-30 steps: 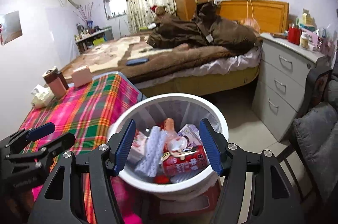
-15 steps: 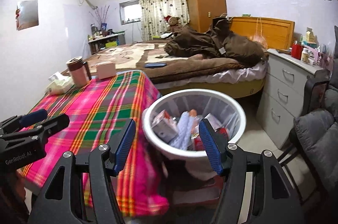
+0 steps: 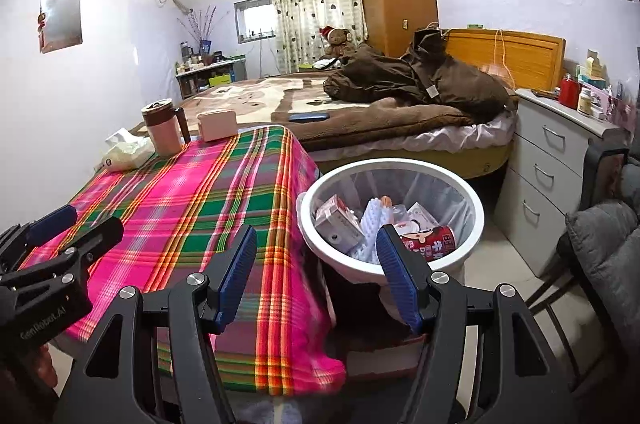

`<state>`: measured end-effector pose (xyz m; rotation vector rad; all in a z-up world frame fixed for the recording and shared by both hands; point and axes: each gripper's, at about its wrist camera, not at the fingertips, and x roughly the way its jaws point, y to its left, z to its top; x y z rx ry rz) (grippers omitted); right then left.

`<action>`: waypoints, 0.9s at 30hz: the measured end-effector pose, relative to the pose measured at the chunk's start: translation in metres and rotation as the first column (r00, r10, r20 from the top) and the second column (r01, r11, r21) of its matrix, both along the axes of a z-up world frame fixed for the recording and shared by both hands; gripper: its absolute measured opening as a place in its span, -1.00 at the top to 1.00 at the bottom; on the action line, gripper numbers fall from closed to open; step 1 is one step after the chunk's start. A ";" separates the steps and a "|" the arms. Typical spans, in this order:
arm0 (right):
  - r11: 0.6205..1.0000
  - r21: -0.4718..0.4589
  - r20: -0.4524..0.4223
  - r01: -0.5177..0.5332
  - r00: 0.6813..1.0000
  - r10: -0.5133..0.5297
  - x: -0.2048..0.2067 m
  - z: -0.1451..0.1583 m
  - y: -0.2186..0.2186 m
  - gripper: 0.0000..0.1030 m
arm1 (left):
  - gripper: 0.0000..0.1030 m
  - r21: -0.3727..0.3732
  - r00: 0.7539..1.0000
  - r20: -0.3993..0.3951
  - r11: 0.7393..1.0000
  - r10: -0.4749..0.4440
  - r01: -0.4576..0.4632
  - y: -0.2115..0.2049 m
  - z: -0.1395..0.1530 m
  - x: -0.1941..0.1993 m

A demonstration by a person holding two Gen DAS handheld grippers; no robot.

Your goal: Collect trash

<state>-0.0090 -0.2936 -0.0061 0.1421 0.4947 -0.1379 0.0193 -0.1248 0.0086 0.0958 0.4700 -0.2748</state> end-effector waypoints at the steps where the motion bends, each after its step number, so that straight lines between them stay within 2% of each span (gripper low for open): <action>1: 1.000 -0.003 0.000 0.000 1.000 0.000 -0.001 0.000 0.002 -0.23 | -0.47 -0.006 1.000 -0.001 1.000 0.001 -0.001 0.000 0.000 -0.001; 27: 1.000 0.000 0.039 0.009 0.999 -0.009 -0.008 0.008 0.008 -0.23 | -0.47 -0.006 1.000 -0.009 1.000 0.011 -0.011 0.000 0.002 -0.005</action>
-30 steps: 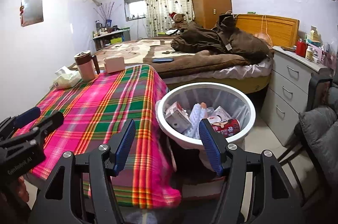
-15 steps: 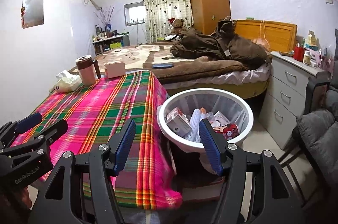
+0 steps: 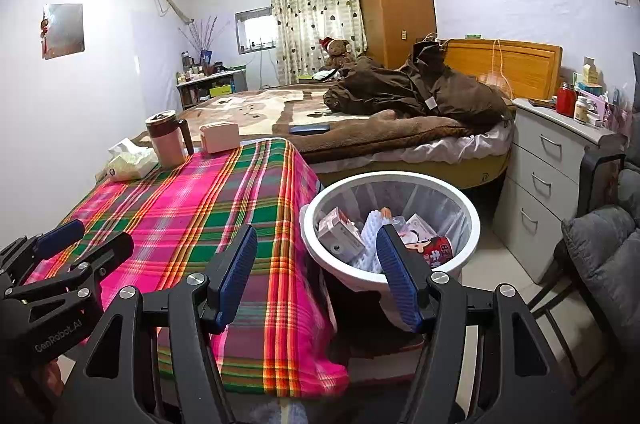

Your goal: Collect trash

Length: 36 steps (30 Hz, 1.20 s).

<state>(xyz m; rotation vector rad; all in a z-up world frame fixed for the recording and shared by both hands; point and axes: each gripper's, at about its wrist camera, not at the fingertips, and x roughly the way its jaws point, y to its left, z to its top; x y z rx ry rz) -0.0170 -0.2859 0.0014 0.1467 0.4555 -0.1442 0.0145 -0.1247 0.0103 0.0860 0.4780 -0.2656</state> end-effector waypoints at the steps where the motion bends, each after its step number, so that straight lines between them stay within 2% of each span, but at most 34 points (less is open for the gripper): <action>1: 1.000 0.001 -0.001 -0.001 1.000 0.001 0.000 0.000 0.000 -0.23 | -0.47 -0.001 1.000 -0.001 1.000 -0.001 0.001 0.001 0.000 0.001; 36: 1.000 0.006 -0.002 0.004 1.000 -0.004 -0.002 -0.002 0.001 -0.23 | -0.47 -0.005 1.000 -0.018 1.000 0.011 -0.011 0.002 -0.002 0.001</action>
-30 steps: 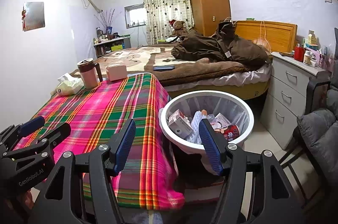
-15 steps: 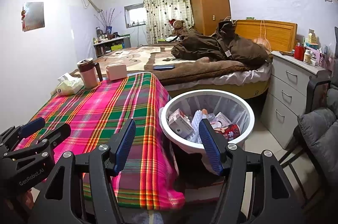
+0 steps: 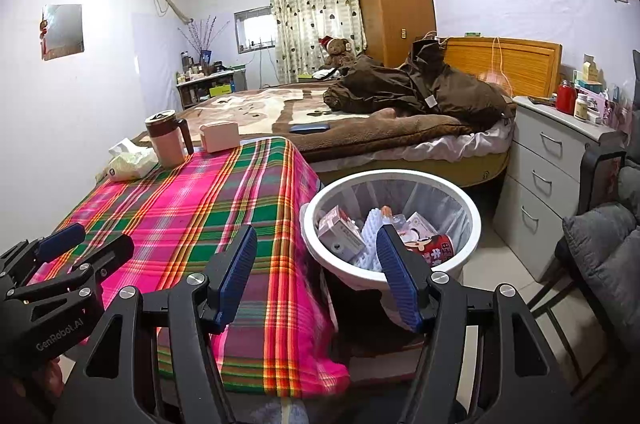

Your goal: Collect trash

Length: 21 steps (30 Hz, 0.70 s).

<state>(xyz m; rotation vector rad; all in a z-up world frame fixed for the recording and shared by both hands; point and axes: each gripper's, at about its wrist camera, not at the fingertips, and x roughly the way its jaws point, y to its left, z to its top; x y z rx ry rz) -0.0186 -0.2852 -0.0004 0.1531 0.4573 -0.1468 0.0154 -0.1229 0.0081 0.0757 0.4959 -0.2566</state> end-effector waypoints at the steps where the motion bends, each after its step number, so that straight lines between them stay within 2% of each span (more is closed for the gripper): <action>1: 1.000 0.000 -0.002 -0.001 1.000 0.001 0.001 0.000 -0.001 -0.23 | -0.47 -0.001 1.000 -0.001 1.000 0.000 0.000 0.000 0.000 -0.001; 21: 1.000 0.002 -0.006 -0.003 1.000 0.003 0.001 0.001 -0.001 -0.23 | -0.47 -0.002 1.000 -0.005 1.000 0.000 0.000 0.000 -0.001 -0.003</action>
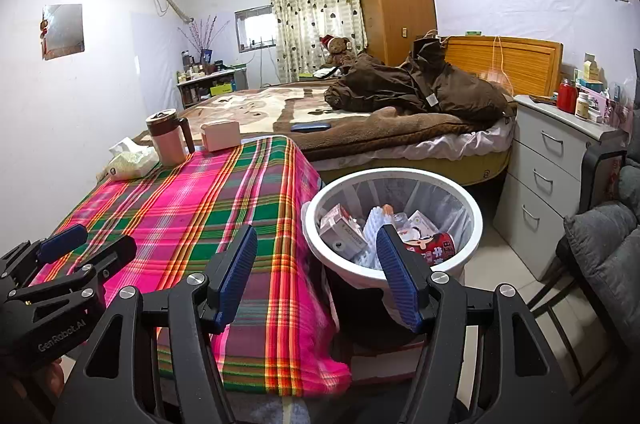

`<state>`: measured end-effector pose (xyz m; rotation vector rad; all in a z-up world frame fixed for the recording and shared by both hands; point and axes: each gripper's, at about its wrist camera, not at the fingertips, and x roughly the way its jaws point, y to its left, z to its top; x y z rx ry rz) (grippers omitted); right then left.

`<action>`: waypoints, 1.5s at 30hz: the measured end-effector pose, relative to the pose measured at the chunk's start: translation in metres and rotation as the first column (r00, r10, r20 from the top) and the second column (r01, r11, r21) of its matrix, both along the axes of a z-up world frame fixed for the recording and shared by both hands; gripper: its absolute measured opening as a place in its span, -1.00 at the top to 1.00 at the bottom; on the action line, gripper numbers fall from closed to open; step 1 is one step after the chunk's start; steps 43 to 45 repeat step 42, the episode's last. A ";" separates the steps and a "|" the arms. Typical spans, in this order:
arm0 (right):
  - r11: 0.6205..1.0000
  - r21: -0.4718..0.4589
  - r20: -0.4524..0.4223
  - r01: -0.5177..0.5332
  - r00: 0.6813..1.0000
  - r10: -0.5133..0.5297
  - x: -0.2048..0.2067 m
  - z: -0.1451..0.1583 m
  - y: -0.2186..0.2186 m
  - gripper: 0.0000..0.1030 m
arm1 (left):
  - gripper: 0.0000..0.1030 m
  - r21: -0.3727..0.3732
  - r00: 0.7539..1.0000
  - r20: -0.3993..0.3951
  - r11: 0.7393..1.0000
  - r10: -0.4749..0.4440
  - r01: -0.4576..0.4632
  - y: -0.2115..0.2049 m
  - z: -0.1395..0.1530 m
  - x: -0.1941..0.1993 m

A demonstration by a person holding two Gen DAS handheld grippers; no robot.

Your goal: Collect trash

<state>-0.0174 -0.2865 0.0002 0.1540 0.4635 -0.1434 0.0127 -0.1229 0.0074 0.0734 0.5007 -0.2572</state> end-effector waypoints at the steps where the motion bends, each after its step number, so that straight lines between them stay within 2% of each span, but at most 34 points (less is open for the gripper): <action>1: 1.000 0.002 -0.001 0.000 1.000 0.000 0.000 0.000 0.000 -0.23 | -0.47 0.001 1.000 0.001 1.000 0.001 -0.001 0.000 0.000 -0.001; 45: 1.000 0.009 -0.005 -0.003 1.000 0.003 0.000 -0.002 0.003 -0.23 | -0.47 -0.009 1.000 -0.024 1.000 -0.006 0.006 -0.003 -0.001 0.006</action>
